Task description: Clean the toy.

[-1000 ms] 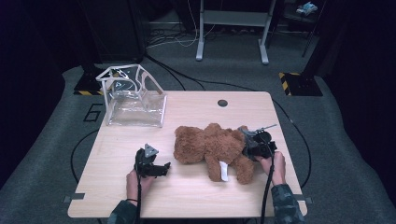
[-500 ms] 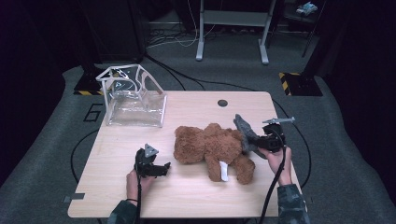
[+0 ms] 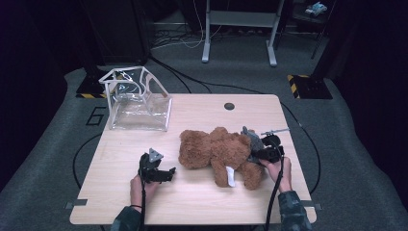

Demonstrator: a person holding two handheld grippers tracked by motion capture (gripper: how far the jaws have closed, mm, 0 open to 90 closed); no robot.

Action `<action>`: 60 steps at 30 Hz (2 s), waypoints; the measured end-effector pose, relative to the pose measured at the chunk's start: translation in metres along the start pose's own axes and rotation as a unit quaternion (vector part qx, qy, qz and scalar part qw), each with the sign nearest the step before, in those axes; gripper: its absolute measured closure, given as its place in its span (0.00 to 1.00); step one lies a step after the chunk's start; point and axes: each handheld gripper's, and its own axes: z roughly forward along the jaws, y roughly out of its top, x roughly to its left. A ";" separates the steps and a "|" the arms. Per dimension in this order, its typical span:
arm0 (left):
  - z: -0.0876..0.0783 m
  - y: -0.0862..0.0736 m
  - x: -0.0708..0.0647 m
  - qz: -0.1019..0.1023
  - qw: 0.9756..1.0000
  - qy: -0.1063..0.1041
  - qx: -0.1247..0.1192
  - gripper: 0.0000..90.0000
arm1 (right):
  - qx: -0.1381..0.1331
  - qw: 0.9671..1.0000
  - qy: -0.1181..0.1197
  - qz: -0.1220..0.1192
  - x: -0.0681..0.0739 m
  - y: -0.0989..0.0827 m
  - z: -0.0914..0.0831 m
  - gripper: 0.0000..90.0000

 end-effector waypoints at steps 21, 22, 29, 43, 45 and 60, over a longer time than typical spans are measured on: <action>0.000 0.000 0.000 0.000 1.000 0.001 0.000 0.11 | -0.075 0.996 -0.038 -0.042 0.021 0.018 -0.056 0.86; 0.000 0.000 0.000 0.000 1.000 0.001 0.000 0.11 | -0.071 0.996 -0.038 -0.047 0.025 0.020 -0.053 0.86; 0.000 0.000 0.000 0.000 1.000 0.001 0.000 0.11 | -0.052 0.997 -0.031 -0.043 0.027 0.016 -0.032 0.86; 0.000 0.000 0.000 0.000 1.000 0.001 0.000 0.11 | 0.014 0.998 -0.052 -0.023 0.003 -0.010 0.008 0.86; 0.000 0.000 0.000 0.000 1.000 0.001 0.000 0.11 | 0.015 0.998 -0.063 -0.026 0.002 -0.010 0.002 0.86; 0.000 0.000 0.000 0.000 1.000 0.001 0.000 0.11 | -0.054 0.996 -0.038 -0.062 0.038 -0.007 -0.058 0.85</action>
